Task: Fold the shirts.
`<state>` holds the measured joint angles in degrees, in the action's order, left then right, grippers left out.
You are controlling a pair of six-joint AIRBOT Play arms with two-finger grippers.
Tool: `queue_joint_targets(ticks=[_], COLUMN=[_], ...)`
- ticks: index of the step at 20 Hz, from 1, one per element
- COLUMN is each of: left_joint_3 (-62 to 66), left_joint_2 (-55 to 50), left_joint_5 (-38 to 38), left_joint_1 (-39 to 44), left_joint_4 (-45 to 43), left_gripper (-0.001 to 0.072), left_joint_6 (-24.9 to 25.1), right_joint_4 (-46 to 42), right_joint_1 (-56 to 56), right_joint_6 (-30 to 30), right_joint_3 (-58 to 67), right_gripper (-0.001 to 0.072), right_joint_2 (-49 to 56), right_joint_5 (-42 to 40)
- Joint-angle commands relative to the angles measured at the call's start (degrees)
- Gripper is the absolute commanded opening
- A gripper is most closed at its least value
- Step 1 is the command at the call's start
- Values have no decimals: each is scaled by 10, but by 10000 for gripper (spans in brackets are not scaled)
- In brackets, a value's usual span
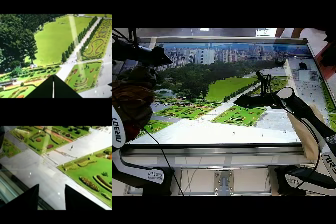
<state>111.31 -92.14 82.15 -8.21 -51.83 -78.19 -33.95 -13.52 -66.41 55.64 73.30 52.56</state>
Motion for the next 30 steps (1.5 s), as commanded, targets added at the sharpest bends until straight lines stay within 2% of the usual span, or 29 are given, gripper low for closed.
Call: queue_joint_targets(ticks=[1, 21, 22, 23, 24, 25, 30], left_joint_3=[0, 0, 0, 0, 0, 0, 0], left_joint_2=[0, 0, 0, 0, 0, 0, 0], left_joint_5=[0, 0, -9, -37, -59, -75, -90], left_joint_1=[0, 0, 0, 0, 0, 0, 0], left_joint_4=[0, 0, -9, -27, -38, -39, -26], left_gripper=[16, 16, 16, 16, 16, 16, 16], left_joint_6=[0, 0, 42, 124, 169, 188, 186], right_joint_4=[0, 0, -7, -13, -14, -10, -4], right_joint_1=[0, -1, 0, 0, 0, -1, -2], right_joint_6=[0, 5, 7, 6, 6, 2, 2], right_joint_3=[0, 0, 0, 0, 0, 0, 0], right_gripper=[378, 378, 378, 378, 378, 378, 378], right_joint_2=[0, 0, 0, 0, 0, 0, 0], right_joint_5=[0, -15, -36, -53, -63, -70, -80])
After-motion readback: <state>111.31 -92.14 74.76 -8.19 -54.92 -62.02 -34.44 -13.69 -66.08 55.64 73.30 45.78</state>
